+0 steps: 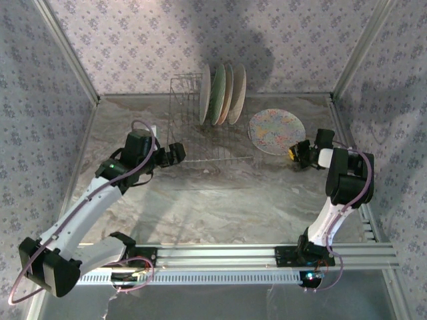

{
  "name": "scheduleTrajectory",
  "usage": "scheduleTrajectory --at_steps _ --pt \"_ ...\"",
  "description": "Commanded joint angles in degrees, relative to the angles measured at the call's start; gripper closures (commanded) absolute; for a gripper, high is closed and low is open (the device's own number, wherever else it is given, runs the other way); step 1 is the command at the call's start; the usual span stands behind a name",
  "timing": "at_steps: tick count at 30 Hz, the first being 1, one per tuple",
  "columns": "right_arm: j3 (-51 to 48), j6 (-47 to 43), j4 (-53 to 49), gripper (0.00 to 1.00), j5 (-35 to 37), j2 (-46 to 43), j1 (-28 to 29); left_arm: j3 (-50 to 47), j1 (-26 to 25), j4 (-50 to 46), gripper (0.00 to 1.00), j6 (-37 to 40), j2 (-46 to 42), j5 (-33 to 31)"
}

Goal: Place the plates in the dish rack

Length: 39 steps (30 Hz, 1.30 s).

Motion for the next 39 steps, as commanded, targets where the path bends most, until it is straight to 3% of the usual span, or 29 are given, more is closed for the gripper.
scheduleTrajectory --at_steps 1,22,26,32,39 --pt "-1.3 1.0 2.7 0.99 1.4 0.2 0.2 0.4 0.4 -0.4 0.01 0.5 -1.1 0.0" --pt "-2.6 -0.4 -5.1 1.0 4.7 -14.6 0.5 -0.2 0.7 -0.7 0.01 -0.2 -3.1 0.4" --pt "-2.1 -1.0 -7.5 1.0 5.6 -17.4 0.5 -0.2 0.5 0.0 0.01 -3.2 -3.6 0.5" --pt "-1.9 0.2 -8.0 1.0 4.6 -19.3 0.0 1.1 -7.1 5.1 0.01 -9.8 -1.6 -3.5" --pt "-0.3 0.9 -10.5 1.0 3.9 -22.3 -0.5 7.8 -14.0 6.3 0.01 -9.3 6.1 -6.5"
